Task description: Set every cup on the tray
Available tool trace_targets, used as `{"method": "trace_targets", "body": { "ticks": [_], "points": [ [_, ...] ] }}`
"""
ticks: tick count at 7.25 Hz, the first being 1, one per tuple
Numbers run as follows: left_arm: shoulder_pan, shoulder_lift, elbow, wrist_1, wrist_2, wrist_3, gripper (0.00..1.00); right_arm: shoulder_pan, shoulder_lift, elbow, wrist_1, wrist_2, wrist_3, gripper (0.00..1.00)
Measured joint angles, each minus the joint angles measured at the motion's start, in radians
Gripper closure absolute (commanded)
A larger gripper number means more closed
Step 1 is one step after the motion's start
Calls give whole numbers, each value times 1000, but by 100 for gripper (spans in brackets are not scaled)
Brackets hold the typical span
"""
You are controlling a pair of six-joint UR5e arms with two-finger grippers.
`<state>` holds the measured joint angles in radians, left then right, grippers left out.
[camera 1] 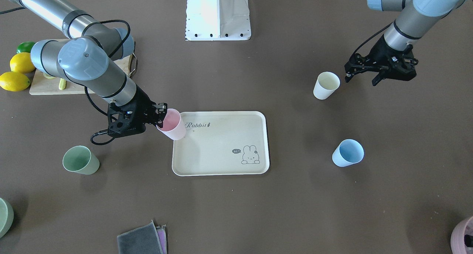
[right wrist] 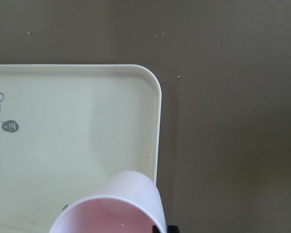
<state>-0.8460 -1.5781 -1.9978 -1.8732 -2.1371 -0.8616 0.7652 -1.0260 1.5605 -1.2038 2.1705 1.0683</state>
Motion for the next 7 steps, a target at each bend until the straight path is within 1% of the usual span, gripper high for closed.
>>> {"method": "trace_targets", "body": {
  "ticks": [1,2,4,5,6,7],
  "points": [
    [27,-13,13,-1,6,-3,11,-10,10,-7,0,-11,11,57],
    [47,-27,28,-1,9,-4,18,-17,26,-20,1,-17,47,1],
    [86,-38,53,-2,32,-5,37,-22,63,-46,1,-31,121,0],
    [103,-42,66,-3,44,-6,54,-14,70,-43,1,-30,133,0],
    [115,-45,81,-10,49,-7,100,5,69,-34,-2,-17,136,0],
    [122,-47,92,-26,51,-15,100,36,59,-27,-6,10,132,0]
  ]
}}
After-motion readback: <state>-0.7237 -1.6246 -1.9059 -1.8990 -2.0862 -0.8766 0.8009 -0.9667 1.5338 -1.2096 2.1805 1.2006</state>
